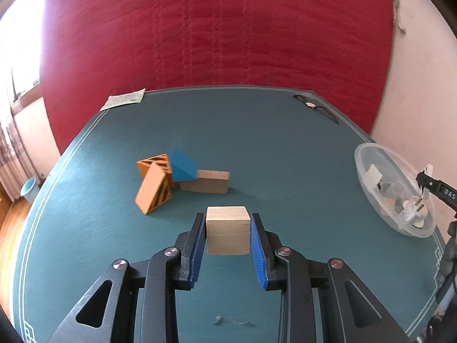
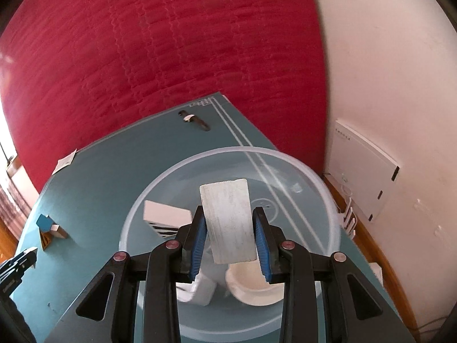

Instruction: Organize rigid objects

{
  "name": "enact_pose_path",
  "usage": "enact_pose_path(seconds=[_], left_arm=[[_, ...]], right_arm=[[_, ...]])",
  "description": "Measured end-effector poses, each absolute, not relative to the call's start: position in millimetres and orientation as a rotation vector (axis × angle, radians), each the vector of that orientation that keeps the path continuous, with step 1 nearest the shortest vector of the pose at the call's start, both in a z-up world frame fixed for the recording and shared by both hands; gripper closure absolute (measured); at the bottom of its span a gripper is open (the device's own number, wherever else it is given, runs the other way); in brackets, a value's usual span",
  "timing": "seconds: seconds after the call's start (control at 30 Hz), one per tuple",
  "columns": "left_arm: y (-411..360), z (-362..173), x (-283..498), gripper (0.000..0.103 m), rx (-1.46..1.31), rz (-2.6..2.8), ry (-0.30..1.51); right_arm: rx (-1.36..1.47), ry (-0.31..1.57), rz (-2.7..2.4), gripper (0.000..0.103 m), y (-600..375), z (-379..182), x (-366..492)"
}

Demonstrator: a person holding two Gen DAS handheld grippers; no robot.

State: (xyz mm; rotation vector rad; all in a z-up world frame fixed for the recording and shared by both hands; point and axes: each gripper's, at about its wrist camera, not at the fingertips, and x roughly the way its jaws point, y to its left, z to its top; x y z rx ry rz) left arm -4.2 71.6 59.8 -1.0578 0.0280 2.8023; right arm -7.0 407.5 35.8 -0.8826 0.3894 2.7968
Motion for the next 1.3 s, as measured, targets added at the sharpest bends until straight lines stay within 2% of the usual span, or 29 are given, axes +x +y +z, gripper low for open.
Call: enact_pose_path(seconds=[0.2,0.53,1.0,1.3], left_arm=[[93.7,64.2,-1.8,0.071,-1.043,2.770,0.055],[144.5,77.9,1.2,0.071,-0.993,2.691,0.142],[228.0,90.6,-4.5,0.071,-0.926,2.547,0.239],[252.0,91.0,-9.3,0.071,-0.927,2.473,0.239]], right_arm=[[-0.859,0.485,2.755,0.068,425.2,33.8,-0.6],[-0.756,0.534,2.718,0.068,432.4,35.5,16.5],[-0.651,0.519,2.712,0.067,438.1,38.3,29.9],[-0.643,0.544,2.729,0.067,439.4,39.2,34.3]])
